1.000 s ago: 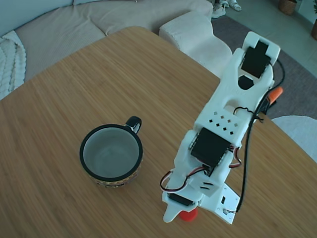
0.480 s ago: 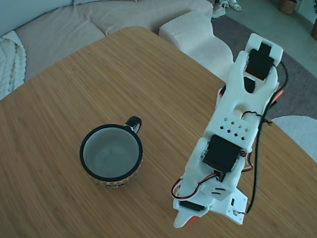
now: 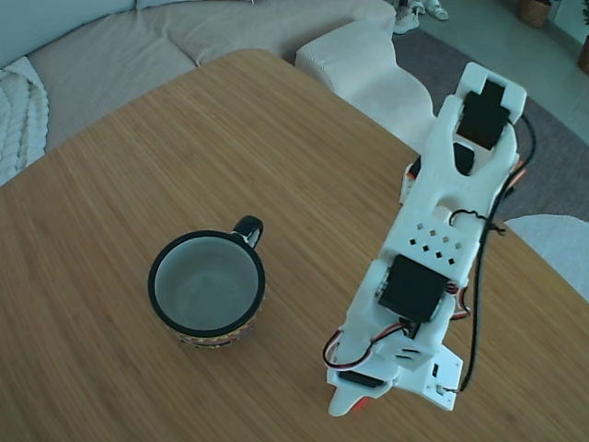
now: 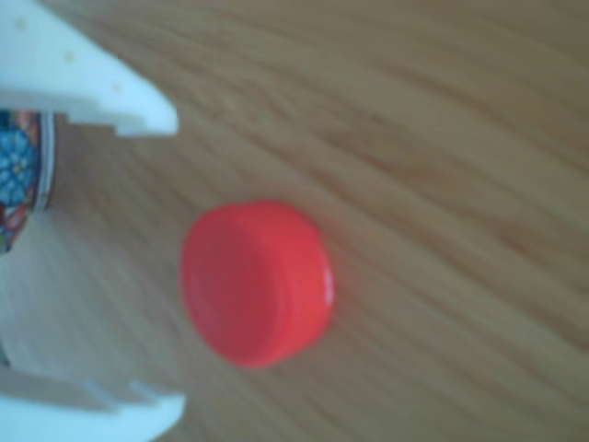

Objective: Grasp a red cap and put it in the cup.

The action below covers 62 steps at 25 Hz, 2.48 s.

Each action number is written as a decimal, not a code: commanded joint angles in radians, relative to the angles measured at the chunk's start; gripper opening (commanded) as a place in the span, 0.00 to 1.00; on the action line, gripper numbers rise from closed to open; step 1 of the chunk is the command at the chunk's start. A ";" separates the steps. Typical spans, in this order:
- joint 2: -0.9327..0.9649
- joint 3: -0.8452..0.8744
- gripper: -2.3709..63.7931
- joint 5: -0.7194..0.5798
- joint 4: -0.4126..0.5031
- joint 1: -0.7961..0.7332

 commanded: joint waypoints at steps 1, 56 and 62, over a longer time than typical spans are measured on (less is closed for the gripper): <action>0.020 -0.006 0.54 0.002 0.002 0.008; -0.143 -0.396 0.54 0.009 0.198 0.063; -0.137 -0.377 0.54 0.002 0.249 0.046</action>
